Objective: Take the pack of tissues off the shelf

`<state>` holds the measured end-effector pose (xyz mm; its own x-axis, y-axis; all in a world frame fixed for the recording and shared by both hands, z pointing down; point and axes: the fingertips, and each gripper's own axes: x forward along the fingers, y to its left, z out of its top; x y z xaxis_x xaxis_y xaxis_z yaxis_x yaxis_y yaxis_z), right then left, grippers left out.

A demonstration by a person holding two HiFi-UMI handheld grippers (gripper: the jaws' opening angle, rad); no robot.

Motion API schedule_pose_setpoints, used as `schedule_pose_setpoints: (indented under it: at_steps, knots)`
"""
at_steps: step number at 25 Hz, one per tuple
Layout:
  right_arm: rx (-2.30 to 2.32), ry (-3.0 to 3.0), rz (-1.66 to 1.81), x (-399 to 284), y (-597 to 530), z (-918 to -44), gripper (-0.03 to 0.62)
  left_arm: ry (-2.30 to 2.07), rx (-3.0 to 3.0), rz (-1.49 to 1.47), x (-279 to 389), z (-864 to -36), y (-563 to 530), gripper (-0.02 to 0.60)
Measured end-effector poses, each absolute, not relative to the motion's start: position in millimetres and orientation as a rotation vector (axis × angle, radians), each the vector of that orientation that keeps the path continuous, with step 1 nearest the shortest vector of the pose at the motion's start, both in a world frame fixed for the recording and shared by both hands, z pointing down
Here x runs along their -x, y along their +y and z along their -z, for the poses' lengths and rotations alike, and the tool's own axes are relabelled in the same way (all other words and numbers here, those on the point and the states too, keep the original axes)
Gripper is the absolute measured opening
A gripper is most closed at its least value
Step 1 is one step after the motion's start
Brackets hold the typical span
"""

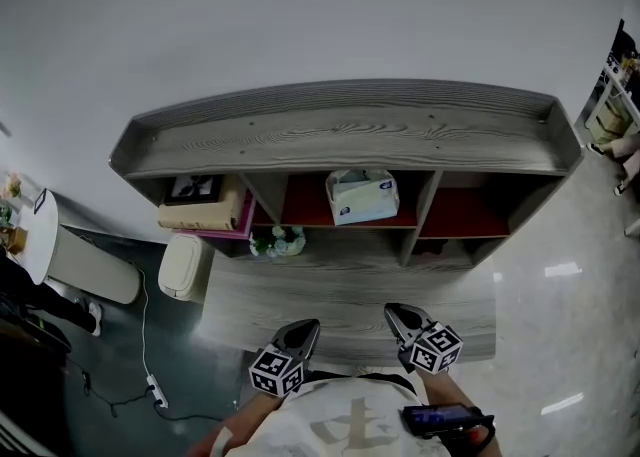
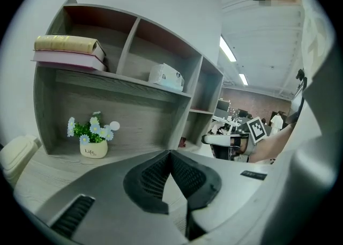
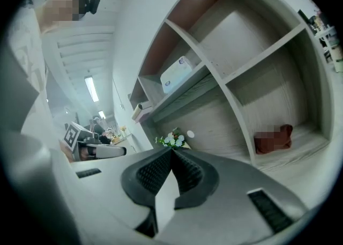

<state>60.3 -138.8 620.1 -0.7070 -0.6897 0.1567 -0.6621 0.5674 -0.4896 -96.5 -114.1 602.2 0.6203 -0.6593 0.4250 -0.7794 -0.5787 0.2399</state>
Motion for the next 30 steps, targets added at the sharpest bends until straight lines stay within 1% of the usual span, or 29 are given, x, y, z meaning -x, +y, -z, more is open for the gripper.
schedule_pose_setpoints:
  at_steps: [15, 30]
  knots:
    - [1.293, 2.653, 0.781, -83.7, -159.8, -611.9, 0.005, -1.078, -2.513, -0.402, 81.9, -584.0, -158.3, 0.002]
    - [1.404, 2.585, 0.780, -80.7, -151.7, -602.8, 0.005, -1.025, -2.624, -0.285, 70.0, -525.6, -212.4, 0.002]
